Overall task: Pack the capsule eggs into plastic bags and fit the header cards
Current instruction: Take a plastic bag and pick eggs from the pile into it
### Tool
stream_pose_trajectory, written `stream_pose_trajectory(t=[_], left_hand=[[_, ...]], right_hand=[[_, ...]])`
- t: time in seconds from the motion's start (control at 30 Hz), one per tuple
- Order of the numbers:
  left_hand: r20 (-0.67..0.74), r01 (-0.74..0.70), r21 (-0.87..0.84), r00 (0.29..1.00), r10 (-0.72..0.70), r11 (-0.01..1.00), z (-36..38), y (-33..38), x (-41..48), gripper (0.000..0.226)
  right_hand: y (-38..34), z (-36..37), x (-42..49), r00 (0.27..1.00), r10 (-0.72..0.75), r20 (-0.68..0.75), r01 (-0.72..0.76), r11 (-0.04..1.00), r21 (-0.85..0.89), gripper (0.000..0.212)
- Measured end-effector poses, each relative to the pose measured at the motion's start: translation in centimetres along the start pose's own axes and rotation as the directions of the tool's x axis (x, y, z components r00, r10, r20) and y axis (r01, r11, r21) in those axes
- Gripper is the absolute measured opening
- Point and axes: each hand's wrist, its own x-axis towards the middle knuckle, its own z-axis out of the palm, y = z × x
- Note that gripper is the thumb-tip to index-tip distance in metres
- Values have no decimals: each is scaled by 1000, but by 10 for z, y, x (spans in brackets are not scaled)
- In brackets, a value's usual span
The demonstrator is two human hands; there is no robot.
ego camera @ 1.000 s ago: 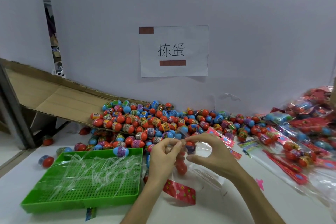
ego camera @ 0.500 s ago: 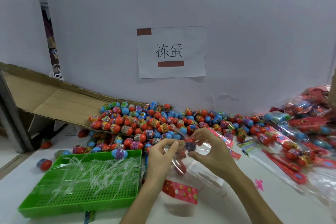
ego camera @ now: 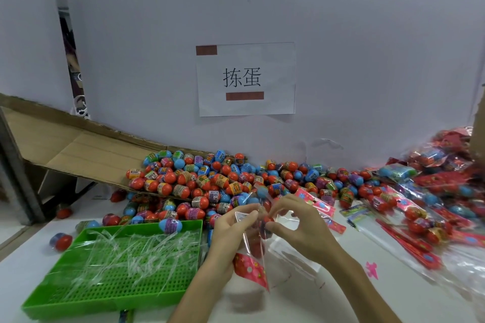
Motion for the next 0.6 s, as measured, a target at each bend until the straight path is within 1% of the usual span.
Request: stream_pose_trajectory(t=[0.07,0.13,0.23,0.33,0.4,0.47,0.6], left_hand=[[0,18,-16,1000,-18,1000,0,1,0,20],[-11,15,6,1000,-15,1000,0,1,1,17],[-30,33,-7,999,-33,999,0,1,2,21],[-20,51,-37,998,-52,998,-1,1,2,33],[12,65,-52,998,-64,997,-1,1,1,43],[39,73,-62,997,-71,995,0,0,1,43],[79,65,-24,995,-63,998,2,0,1,37]], right_hand=[[1,1,1,999,18,29,-18,1000,10,17],[3,2,1,998,37,48,-37,999,5,16],[5,0,3,993,78,87,-78,997,-3,9],[3,-3,2,979,111,168,-123,990,62,36],[1,-5,2,970,134,201,-162,978,130,40],[1,-9,3,963,135,234,-181,965,190,35],[-3,-13,2,954,56,296,-150,941,304,14]])
